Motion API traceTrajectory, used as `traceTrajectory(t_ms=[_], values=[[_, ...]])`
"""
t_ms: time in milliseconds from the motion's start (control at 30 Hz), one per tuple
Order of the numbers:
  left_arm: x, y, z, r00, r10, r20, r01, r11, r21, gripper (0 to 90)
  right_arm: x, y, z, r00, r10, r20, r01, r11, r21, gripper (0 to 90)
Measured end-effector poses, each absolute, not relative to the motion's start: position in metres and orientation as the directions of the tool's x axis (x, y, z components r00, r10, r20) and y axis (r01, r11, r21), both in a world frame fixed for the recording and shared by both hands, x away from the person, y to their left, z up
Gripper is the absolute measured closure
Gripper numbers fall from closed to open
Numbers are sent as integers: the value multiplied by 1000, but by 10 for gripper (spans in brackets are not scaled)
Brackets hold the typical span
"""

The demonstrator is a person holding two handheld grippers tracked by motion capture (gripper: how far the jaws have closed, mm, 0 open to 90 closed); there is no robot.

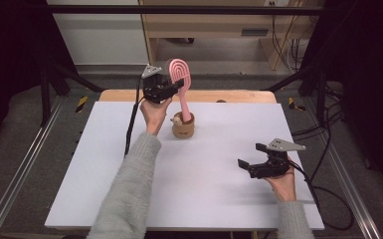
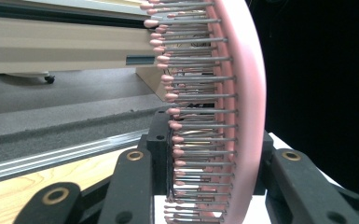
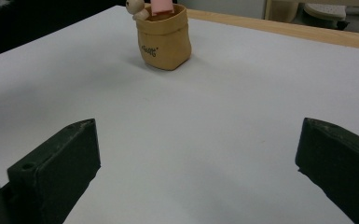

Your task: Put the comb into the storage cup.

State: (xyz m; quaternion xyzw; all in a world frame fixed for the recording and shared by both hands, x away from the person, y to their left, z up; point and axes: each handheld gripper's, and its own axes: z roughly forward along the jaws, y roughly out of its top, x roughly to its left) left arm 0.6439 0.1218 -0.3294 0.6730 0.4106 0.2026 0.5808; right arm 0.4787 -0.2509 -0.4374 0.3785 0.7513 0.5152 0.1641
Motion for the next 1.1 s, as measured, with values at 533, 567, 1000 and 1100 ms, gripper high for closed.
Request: traceTrajectory(t_ms=[533, 567, 1000, 1100], values=[[647, 120, -353, 580, 784, -221, 346, 8, 938, 632, 478, -250, -437, -659, 736, 152, 402, 175, 899, 3], [647, 120, -354, 580, 783, -224, 347, 10, 938, 631, 478, -250, -437, -660, 736, 152, 402, 175, 899, 3], [645, 125, -373, 579, 778, -243, 366, 18, 931, 631, 478, -250, -437, -659, 737, 149, 401, 177, 899, 3], [643, 126, -376, 578, 778, -246, 363, 25, 931, 631, 478, -250, -437, -658, 738, 149, 403, 177, 898, 3]])
